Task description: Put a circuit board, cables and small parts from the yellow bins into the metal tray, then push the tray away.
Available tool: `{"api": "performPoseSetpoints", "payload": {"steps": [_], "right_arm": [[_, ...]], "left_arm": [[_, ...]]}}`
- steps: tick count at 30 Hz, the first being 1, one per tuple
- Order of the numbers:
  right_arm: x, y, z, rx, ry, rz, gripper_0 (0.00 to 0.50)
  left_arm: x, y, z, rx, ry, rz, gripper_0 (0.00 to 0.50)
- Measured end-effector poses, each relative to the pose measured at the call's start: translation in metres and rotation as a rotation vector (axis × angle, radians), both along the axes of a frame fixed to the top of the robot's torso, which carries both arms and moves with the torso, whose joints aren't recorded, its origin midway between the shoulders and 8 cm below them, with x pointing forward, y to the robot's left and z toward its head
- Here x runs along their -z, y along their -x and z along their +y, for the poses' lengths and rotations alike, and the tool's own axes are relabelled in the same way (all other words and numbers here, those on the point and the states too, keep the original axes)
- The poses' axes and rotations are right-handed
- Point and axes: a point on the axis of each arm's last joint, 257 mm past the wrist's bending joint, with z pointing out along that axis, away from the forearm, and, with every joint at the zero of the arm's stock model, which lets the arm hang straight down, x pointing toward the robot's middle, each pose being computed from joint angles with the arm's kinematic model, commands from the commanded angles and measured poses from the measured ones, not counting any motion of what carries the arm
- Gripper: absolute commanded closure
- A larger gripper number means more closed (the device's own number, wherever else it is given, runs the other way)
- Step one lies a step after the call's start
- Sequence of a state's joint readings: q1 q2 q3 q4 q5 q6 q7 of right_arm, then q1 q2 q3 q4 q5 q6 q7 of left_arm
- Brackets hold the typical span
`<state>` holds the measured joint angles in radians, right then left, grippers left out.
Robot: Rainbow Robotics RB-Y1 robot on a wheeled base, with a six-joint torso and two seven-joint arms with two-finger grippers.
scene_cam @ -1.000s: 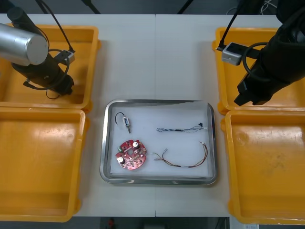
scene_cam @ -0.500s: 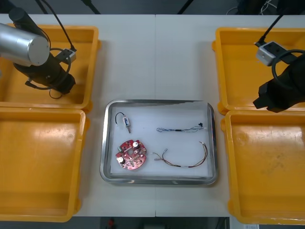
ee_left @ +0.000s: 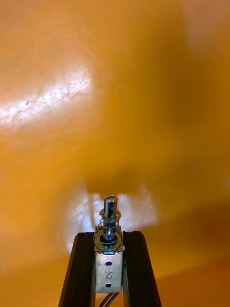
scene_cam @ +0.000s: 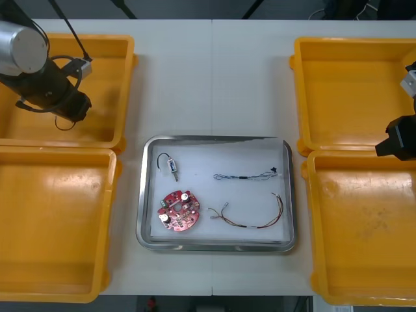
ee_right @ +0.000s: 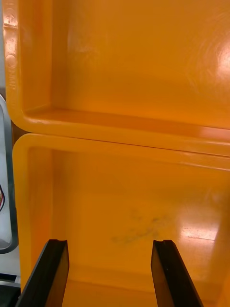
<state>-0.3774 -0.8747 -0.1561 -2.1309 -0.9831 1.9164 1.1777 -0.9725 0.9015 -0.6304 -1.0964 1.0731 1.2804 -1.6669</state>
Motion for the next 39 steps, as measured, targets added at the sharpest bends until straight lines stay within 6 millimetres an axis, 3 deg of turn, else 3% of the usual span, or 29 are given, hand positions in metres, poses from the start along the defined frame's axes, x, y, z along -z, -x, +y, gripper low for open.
{"api": "performPoseSetpoints", "payload": {"steps": [12,19,23,27,35,39], "right_arm": [[0.02,0.018,-0.024,0.115,-0.001,0.063,0.0],[0.027,0.026,-0.03,0.132,-0.003,0.079,0.0],[0.03,0.028,-0.031,0.136,-0.003,0.084,0.0],[0.032,0.03,-0.033,0.141,-0.003,0.091,0.0],[0.034,0.032,-0.034,0.142,-0.002,0.097,0.0],[0.034,0.032,-0.034,0.142,-0.001,0.097,0.0]], "left_arm": [[-0.066,0.013,0.015,-0.102,0.045,0.006,0.5],[-0.096,0.03,0.028,-0.488,0.078,-0.027,0.5],[-0.099,0.039,0.024,-0.669,0.144,-0.026,0.5],[-0.101,0.05,0.018,-0.65,0.119,0.002,0.5],[-0.11,0.06,-0.014,-0.584,0.13,0.013,0.5],[-0.115,0.061,-0.028,-0.655,0.187,0.001,0.5]]}}
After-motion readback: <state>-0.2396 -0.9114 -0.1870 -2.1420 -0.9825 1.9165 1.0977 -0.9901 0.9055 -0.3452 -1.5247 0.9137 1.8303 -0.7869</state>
